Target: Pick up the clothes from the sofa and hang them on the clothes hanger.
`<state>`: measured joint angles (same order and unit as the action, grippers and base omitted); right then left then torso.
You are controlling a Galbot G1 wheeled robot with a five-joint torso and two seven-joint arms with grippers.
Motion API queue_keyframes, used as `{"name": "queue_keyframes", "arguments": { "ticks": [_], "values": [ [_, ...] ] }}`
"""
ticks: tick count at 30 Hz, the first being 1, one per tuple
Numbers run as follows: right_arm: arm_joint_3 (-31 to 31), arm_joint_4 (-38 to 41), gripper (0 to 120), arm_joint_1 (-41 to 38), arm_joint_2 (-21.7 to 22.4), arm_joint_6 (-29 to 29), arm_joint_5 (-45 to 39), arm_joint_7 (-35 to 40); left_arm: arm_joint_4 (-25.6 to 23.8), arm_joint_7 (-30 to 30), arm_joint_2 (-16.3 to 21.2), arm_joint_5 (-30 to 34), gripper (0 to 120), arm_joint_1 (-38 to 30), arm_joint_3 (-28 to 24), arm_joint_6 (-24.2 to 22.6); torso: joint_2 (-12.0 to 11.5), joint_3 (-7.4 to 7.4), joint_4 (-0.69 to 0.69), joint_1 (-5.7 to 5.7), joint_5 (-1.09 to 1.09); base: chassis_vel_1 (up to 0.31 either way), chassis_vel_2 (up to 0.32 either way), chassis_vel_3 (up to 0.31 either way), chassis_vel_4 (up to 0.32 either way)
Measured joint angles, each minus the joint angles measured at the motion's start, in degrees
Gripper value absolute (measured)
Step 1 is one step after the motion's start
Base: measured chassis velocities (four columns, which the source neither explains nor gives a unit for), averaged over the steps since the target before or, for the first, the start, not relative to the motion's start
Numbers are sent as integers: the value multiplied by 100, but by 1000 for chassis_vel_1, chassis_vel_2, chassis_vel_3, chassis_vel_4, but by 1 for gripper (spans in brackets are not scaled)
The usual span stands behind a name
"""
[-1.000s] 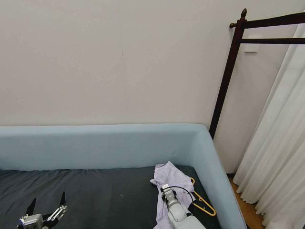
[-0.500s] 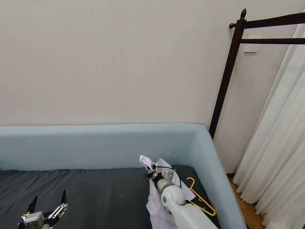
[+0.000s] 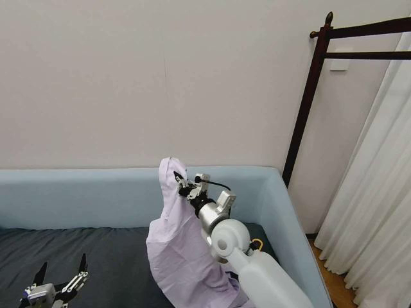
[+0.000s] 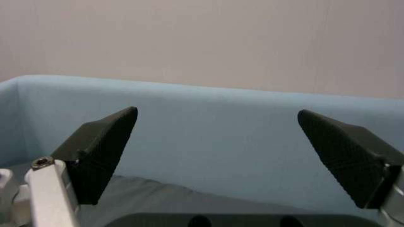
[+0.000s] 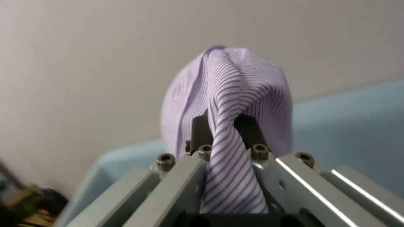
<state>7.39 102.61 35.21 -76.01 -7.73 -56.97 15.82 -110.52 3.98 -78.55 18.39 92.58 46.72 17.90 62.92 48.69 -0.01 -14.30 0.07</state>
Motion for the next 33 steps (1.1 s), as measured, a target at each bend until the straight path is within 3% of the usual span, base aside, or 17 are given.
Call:
{"name": "queue_keyframes", "arguments": {
  "ticks": [2, 3, 6, 11, 16, 17, 20, 27, 30, 33],
  "values": [
    [-149, 766, 0, 1076, 1002, -541, 394, 835, 8, 1, -72, -58, 100, -65, -113, 3, 0, 0, -3, 0, 1, 0, 0, 0, 0],
    [-149, 766, 0, 1076, 1002, -541, 394, 835, 8, 1, -72, -58, 100, -65, -113, 3, 0, 0, -3, 0, 1, 0, 0, 0, 0],
    [-428, 596, 0, 2150, 1507, -703, 1079, 1041, 45, -2, -139, -164, 100, -115, -227, 18, 0, 0, -6, 0, 1, 0, 0, 0, 0],
    [-596, -417, 0, 2794, 1515, -682, 1754, 1046, 20, -1, -200, -312, 100, -190, -401, -32, 0, 0, -1, 0, 0, 0, 0, 0, 0],
    [-504, -952, 1, 2925, 1377, -731, 2183, 1044, -51, 0, -199, -337, 100, -196, -436, -89, 0, 1, -2, 0, 1, 0, 0, 0, 0],
    [-485, -1036, 5, 2948, 1329, -891, 2310, 1102, -71, 0, -191, -337, 100, -180, -434, -94, 0, 0, -1, 0, 0, 0, 0, 0, 0],
    [-499, -726, 19, 3061, 1315, -1665, 2337, 1295, -79, 2, -144, -311, 100, -122, -373, -84, 0, 0, 0, 0, -1, 0, 0, 0, 0],
    [-531, 542, 43, 3198, 1584, -2241, 2599, 1145, -51, 3, -73, -188, 100, -41, -220, -2, 0, 0, -1, 0, -3, 0, 0, 0, 0],
    [-489, 625, 52, 3063, 1649, -2022, 2994, 818, -49, 2, -67, -179, 100, -18, -197, 10, 0, 0, -1, 1, -3, 0, 0, 0, 0],
    [-311, -268, 67, 2577, 1624, -946, 4350, -137, -100, 2, -80, -183, 100, 60, -166, 14, 0, 1, 1, 0, -2, 0, 0, 0, 0]
  ]
}}
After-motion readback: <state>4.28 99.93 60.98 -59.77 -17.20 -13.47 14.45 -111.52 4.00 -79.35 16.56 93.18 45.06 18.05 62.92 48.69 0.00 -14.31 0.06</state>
